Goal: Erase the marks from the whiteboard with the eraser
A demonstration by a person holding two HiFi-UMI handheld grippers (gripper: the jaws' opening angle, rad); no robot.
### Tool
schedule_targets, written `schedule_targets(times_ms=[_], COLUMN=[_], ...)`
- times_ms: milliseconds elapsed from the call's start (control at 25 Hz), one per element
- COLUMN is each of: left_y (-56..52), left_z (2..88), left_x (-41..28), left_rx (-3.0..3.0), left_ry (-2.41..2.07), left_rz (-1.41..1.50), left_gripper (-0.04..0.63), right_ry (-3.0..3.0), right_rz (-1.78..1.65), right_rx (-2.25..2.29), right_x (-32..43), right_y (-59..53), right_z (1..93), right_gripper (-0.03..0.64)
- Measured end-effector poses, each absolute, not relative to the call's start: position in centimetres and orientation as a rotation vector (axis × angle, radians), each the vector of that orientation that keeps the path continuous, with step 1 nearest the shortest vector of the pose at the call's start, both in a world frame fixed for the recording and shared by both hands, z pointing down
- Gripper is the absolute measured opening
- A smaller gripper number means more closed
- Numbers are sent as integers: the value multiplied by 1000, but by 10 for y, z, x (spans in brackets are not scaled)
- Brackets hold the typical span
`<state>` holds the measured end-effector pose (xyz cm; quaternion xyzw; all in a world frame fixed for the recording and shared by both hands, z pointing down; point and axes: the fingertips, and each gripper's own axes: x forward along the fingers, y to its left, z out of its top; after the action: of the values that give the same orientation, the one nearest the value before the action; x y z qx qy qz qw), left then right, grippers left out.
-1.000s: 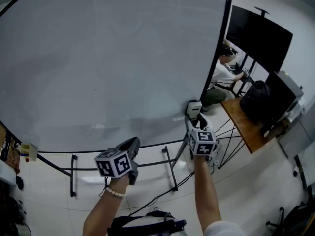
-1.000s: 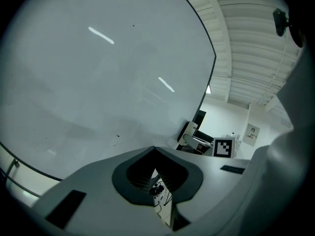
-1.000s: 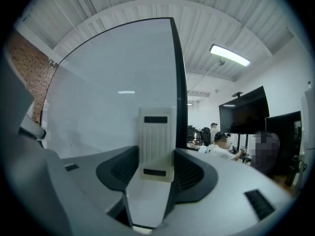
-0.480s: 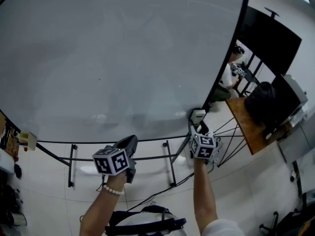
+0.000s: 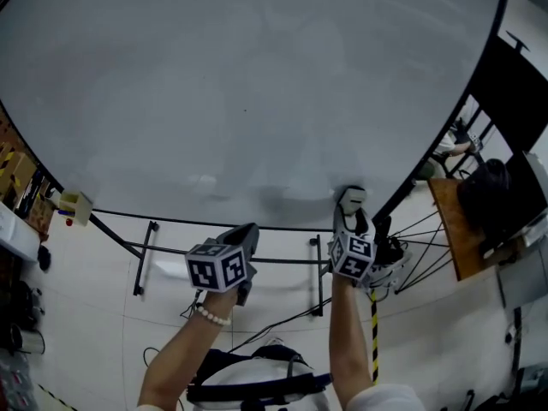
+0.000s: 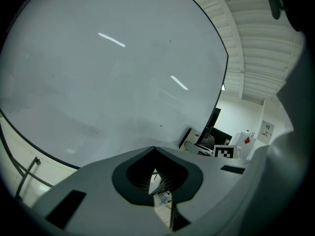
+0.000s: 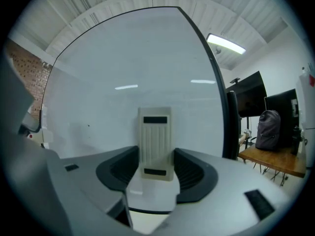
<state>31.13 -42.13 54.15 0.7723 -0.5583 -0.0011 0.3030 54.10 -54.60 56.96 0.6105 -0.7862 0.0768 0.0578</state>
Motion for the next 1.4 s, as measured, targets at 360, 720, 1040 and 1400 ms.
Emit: schedule_targets(times_ms=[360, 720, 1040, 1400], left_y=[-384, -359, -332, -281], left_z=[550, 535, 528, 522], left_x=[236, 158, 85, -33], left_rx=[1990, 2002, 2004, 1970], left_ry=[-1519, -1551, -1555, -1592], left_rz=[-42, -37, -70, -110], left_gripper=[-11, -12, -12, -12], right_ry=[-2361, -2399, -2406, -2424], right_rz=[229, 212, 228, 216], right_rx=[1878, 1845, 1818, 1804], right_x=[448, 337, 245, 132], right_y=[-524, -501, -480, -452], right_z=[559, 552, 548, 551], right_gripper=[254, 253, 253, 255])
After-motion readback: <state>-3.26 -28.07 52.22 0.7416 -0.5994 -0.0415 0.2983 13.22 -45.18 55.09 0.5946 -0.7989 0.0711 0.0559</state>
